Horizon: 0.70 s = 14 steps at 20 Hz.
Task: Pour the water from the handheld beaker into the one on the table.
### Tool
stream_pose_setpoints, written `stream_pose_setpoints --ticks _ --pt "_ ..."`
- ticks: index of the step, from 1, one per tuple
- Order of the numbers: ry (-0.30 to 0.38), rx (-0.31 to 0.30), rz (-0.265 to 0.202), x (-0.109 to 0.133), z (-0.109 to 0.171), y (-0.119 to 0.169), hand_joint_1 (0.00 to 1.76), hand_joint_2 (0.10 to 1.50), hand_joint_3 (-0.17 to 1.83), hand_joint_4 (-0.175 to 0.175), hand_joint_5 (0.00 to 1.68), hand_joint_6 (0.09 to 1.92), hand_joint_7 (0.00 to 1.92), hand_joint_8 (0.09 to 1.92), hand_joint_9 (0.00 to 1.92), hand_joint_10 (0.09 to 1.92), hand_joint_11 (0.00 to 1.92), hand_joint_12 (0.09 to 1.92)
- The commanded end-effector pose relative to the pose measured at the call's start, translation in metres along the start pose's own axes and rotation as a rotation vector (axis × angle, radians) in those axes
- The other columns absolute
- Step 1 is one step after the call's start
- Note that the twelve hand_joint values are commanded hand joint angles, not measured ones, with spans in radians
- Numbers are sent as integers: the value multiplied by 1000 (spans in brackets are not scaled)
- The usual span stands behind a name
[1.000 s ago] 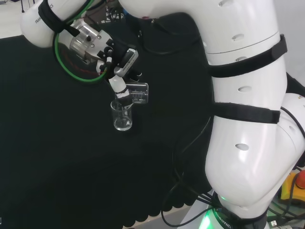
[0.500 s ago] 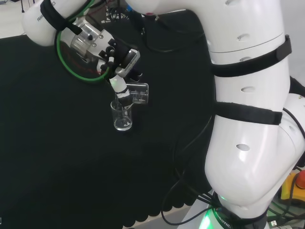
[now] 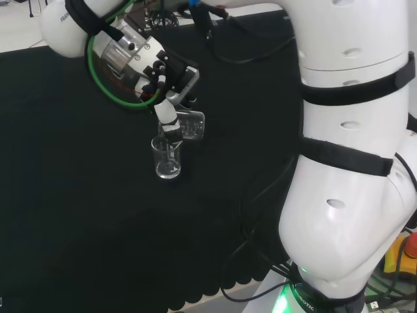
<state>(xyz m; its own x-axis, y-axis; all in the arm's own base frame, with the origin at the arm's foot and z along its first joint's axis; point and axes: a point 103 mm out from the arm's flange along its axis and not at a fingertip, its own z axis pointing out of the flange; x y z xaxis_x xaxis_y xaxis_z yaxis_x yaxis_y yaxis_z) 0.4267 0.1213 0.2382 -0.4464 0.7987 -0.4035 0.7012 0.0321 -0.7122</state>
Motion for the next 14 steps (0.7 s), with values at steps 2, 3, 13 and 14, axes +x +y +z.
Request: stream_pose_setpoints --ticks 2,3,13,14 --pt "23 -137 -62 -13 9 1 1114 681 707 134 1168 882 1614 334 1796 87 1600 572" --pt "34 -145 -72 -16 11 1 1114 682 706 135 1167 883 1613 335 1796 87 1599 572" --pt "173 -306 -145 -51 32 5 1109 695 691 140 1156 895 1593 362 1782 87 1592 575" --pt "181 -321 -147 -55 35 5 1109 695 691 140 1156 895 1592 363 1782 87 1591 575"
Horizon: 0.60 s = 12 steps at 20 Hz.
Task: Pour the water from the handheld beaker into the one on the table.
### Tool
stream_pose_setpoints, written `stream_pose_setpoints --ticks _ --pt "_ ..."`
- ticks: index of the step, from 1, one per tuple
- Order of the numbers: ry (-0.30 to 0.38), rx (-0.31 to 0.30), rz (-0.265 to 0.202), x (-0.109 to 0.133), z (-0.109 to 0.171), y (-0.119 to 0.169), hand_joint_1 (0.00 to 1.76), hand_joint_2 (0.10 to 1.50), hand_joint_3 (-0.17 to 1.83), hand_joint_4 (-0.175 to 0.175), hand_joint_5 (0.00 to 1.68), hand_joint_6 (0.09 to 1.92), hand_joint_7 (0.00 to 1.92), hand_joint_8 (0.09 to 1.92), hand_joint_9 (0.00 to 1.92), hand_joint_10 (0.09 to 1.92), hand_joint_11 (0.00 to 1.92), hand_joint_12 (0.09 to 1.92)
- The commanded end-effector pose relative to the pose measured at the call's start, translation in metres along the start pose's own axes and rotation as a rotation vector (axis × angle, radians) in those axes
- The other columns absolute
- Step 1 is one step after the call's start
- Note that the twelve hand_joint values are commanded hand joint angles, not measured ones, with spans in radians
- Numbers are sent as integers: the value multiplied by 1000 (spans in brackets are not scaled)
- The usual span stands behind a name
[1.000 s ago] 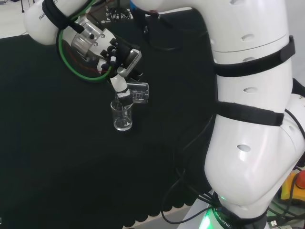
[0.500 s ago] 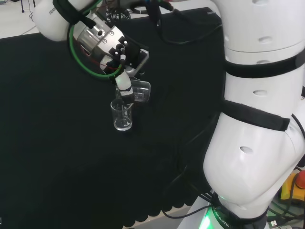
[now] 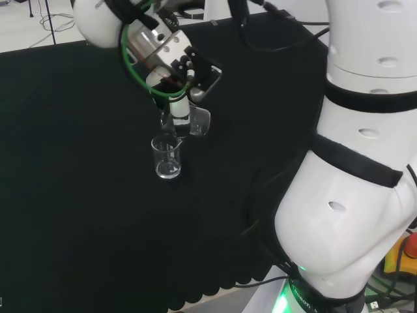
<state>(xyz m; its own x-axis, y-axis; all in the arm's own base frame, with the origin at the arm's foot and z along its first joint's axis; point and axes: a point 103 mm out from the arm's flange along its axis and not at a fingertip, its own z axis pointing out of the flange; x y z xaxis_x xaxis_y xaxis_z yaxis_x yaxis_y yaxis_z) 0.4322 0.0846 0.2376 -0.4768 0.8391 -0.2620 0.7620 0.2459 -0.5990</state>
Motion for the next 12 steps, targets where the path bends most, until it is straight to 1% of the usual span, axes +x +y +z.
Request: stream_pose_setpoints --ticks 1,4,5,12 --pt "84 -114 -32 -28 15 -4 1109 695 690 140 1156 895 1592 364 1781 87 1590 575" --pt "117 -166 -44 -38 20 -5 1109 696 690 140 1155 895 1589 366 1781 87 1589 575" --pt "135 -177 -52 -41 21 -5 1109 696 689 140 1155 896 1589 367 1780 87 1588 575" --pt "191 -240 -75 -60 34 -1 1109 697 688 138 1155 896 1585 372 1777 87 1582 574"
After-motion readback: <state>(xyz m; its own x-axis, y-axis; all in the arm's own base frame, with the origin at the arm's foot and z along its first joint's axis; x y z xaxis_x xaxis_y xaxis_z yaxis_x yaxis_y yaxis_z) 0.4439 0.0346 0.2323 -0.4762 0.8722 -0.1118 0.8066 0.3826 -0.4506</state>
